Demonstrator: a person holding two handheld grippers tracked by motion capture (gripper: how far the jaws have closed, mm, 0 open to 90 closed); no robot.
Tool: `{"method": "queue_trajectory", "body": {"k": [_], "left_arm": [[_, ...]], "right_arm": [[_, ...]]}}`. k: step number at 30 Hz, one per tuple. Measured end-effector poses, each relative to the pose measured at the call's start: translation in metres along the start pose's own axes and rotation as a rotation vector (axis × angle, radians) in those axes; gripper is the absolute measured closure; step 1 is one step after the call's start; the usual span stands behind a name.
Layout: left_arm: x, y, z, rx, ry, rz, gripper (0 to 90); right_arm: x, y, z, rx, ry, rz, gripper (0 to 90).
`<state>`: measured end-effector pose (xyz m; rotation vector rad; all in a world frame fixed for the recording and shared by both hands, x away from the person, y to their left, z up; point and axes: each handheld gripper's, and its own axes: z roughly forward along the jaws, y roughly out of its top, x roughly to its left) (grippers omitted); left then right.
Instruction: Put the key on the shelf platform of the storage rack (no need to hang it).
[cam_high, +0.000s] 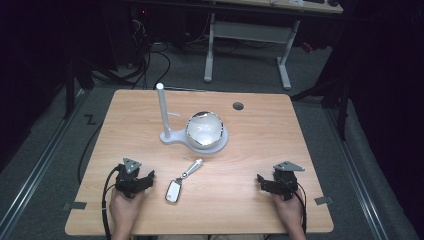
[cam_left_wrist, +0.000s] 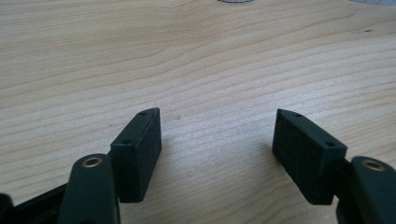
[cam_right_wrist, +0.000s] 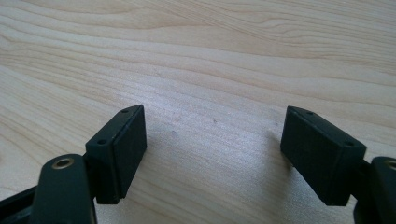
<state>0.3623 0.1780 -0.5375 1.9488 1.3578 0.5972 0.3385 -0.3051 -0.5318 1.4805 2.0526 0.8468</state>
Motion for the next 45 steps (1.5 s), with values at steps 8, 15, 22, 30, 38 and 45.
{"method": "queue_trajectory", "body": {"k": [8,15,22,30,38,45], "left_arm": [[0.0001,0.0,0.0,0.001,-0.002,-0.001,32.9],[-0.0007,-0.0002,-0.0003,-0.001,-0.002,-0.001,33.6],[-0.0014,-0.0005,-0.0007,0.001,-0.004,0.001,33.0],[-0.0033,-0.0008,-0.0007,0.006,-0.005,-0.001,29.3],[-0.0016,-0.0007,-0.0015,0.011,-0.012,-0.005,27.4],[0.0029,-0.0015,-0.0079,0.008,-0.065,-0.05,30.5]], "right_arm": [[0.0,0.0,-0.0001,0.0,0.0,0.0,23.0],[-0.0001,0.0,-0.0001,0.001,0.0,-0.001,23.0],[-0.0002,-0.0001,-0.0001,0.0,0.0,-0.002,22.9],[-0.0002,-0.0001,0.0,-0.001,0.002,-0.003,22.8],[-0.0003,-0.0003,-0.0002,-0.001,0.003,-0.004,22.8],[-0.0003,-0.0002,-0.0003,0.0,0.003,-0.004,22.8]]}}
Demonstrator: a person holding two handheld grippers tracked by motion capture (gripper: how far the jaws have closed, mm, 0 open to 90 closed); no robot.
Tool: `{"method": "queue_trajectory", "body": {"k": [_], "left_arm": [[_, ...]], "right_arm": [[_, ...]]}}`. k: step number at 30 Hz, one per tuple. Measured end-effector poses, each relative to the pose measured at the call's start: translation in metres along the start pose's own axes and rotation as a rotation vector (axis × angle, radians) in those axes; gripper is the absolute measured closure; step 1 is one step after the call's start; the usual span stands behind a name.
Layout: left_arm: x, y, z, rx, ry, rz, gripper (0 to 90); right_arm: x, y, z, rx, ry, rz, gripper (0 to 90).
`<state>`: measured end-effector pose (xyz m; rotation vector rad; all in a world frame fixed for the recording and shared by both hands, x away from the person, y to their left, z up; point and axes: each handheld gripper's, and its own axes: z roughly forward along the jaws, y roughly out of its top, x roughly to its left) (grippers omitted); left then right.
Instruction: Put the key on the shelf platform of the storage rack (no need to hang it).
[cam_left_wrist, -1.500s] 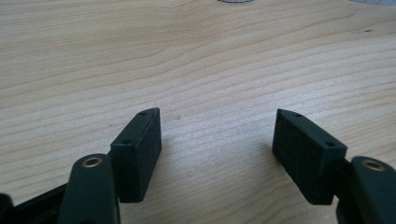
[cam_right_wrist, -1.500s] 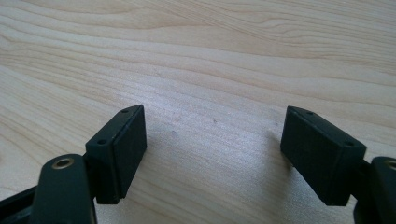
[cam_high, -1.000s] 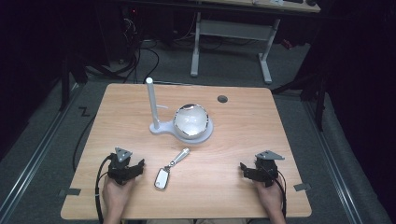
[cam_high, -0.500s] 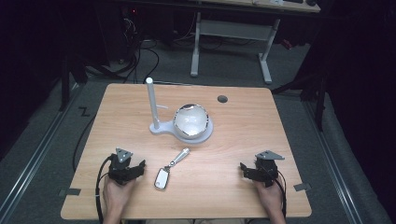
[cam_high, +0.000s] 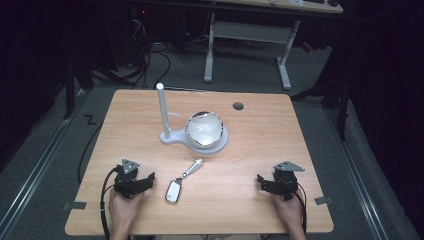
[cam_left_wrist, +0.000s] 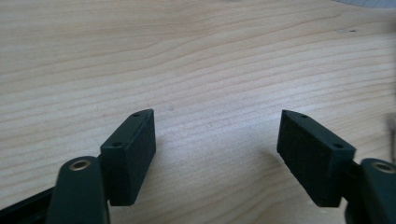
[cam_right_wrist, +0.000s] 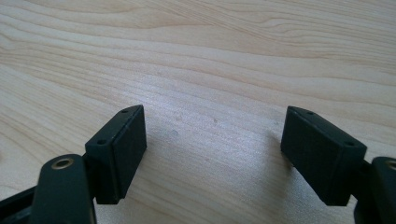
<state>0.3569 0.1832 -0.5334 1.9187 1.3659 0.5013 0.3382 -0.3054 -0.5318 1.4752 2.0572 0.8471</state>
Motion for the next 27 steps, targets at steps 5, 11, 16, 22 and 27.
{"method": "queue_trajectory", "body": {"k": [5,11,16,22,27], "left_arm": [[-0.002,0.0,-0.006,-0.015,-0.005,0.004,32.1],[-0.006,0.002,-0.011,-0.024,-0.025,0.016,33.1],[-0.008,0.005,-0.013,-0.017,-0.039,0.014,31.3],[-0.013,0.008,-0.017,-0.023,-0.072,0.029,29.7],[-0.022,0.01,-0.02,-0.036,-0.097,0.039,29.4]], "right_arm": [[0.0,0.0,0.0,0.0,0.0,0.0,22.8],[0.0,0.0,0.0,0.0,0.0,0.0,22.8],[0.0,0.0,0.0,0.0,0.0,0.0,22.8],[0.0,0.0,0.0,0.0,0.0,0.0,22.8],[0.0,0.0,0.0,0.0,0.0,0.0,22.8]]}}
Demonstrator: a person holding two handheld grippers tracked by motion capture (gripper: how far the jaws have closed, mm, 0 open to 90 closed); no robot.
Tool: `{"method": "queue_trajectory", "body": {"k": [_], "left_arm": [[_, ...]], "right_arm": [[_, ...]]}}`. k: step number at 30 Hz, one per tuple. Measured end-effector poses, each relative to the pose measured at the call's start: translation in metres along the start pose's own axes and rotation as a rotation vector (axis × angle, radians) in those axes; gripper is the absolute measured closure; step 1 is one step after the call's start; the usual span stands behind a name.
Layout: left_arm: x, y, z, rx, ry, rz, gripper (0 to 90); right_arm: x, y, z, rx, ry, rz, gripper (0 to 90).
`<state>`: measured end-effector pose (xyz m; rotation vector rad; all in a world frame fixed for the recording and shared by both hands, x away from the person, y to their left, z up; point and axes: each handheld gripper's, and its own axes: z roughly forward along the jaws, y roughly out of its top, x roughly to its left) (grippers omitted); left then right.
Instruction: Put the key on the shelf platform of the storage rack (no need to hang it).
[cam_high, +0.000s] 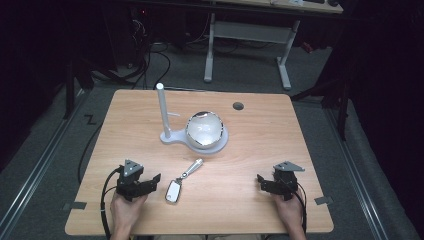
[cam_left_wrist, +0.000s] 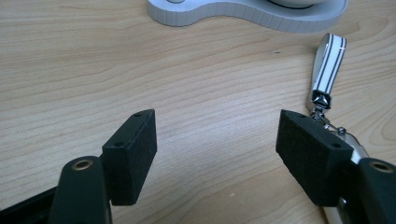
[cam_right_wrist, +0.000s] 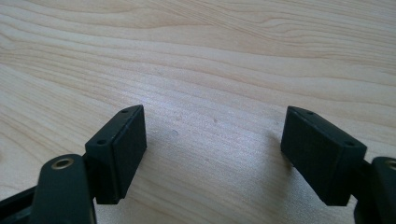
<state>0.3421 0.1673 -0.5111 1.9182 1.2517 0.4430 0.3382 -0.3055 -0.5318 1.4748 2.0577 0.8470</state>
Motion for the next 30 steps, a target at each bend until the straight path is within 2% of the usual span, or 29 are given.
{"method": "queue_trajectory", "body": {"k": [3,4,8,12,20,21,26,30], "left_arm": [[-0.002,0.001,0.0,-0.006,-0.005,0.013,29.1],[-0.004,0.001,-0.001,-0.004,-0.014,0.004,29.0],[-0.013,0.003,-0.004,-0.011,-0.039,0.014,27.8],[-0.028,0.004,-0.003,0.008,-0.066,0.041,26.5],[-0.046,0.003,0.001,0.034,-0.076,0.064,25.7],[-0.049,0.003,0.002,0.04,-0.091,0.06,25.7],[-0.054,0.002,0.007,0.051,-0.081,0.068,25.8],[-0.061,-0.002,0.015,0.081,-0.076,0.083,25.8]], "right_arm": [[0.0,0.0,0.0,0.0,0.0,0.0,22.8],[0.0,0.0,0.0,0.0,0.0,0.0,22.8],[0.0,0.0,0.0,0.0,0.0,0.0,22.8],[0.0,0.0,0.0,0.0,0.0,0.0,22.8],[0.0,0.0,0.0,0.0,0.0,0.0,22.8],[0.0,0.0,0.0,-0.001,0.0,-0.001,22.8],[0.0,0.0,0.0,-0.001,0.0,-0.001,22.8],[0.0,0.0,0.0,0.0,0.0,-0.001,22.7]]}}
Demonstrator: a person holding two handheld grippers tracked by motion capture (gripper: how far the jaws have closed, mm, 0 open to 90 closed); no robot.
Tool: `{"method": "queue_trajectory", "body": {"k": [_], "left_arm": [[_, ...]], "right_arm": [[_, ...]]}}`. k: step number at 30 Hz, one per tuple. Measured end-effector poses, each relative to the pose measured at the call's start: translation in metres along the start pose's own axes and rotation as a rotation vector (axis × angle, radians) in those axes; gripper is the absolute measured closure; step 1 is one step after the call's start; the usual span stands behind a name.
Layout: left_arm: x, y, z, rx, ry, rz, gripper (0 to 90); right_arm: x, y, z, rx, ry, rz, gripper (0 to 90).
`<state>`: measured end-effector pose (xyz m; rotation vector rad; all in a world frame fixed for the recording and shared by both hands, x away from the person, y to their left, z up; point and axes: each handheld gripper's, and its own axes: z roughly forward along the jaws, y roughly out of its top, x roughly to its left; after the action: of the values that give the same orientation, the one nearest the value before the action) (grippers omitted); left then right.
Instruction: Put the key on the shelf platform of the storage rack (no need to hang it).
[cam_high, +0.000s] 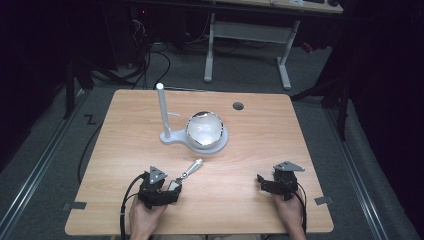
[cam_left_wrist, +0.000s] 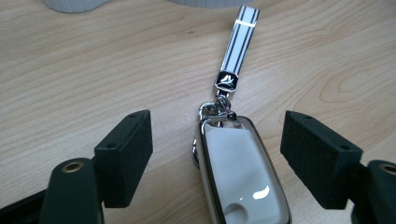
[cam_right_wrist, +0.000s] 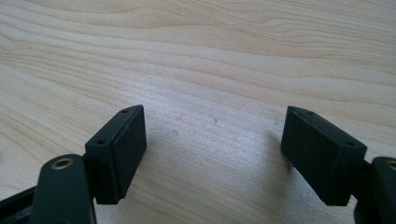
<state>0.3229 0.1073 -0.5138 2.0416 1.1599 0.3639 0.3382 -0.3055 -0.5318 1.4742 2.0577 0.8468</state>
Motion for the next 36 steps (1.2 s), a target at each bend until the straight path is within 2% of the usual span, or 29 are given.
{"method": "queue_trajectory", "body": {"k": [6,7,10,14,16,22,27,36], "left_arm": [[-0.002,-0.001,0.005,0.026,0.004,0.011,25.7],[-0.003,-0.001,0.007,0.031,0.015,0.025,25.7],[-0.005,-0.002,0.009,0.044,0.019,0.028,25.7],[-0.008,-0.003,0.013,0.063,0.042,0.059,26.0],[-0.009,-0.004,0.016,0.07,0.049,0.062,26.7],[-0.009,-0.004,0.016,0.073,0.059,0.075,31.3],[-0.009,-0.002,0.016,0.069,0.057,0.085,41.7],[-0.01,0.0,0.016,0.085,0.053,0.116,45.2]], "right_arm": [[0.0,0.0,0.0,0.0,0.0,0.0,22.8],[0.0,0.0,0.0,0.0,0.0,0.0,22.8],[0.0,0.0,0.0,0.0,0.0,0.0,22.8],[0.0,0.0,0.0,0.0,0.0,0.0,22.8],[0.0,0.0,0.0,0.0,0.0,0.0,22.7],[0.0,0.0,0.0,0.0,0.0,0.0,22.8],[0.0,0.0,0.0,0.0,0.0,-0.001,22.8],[0.0,0.0,0.0,-0.001,0.001,-0.001,22.8]]}}
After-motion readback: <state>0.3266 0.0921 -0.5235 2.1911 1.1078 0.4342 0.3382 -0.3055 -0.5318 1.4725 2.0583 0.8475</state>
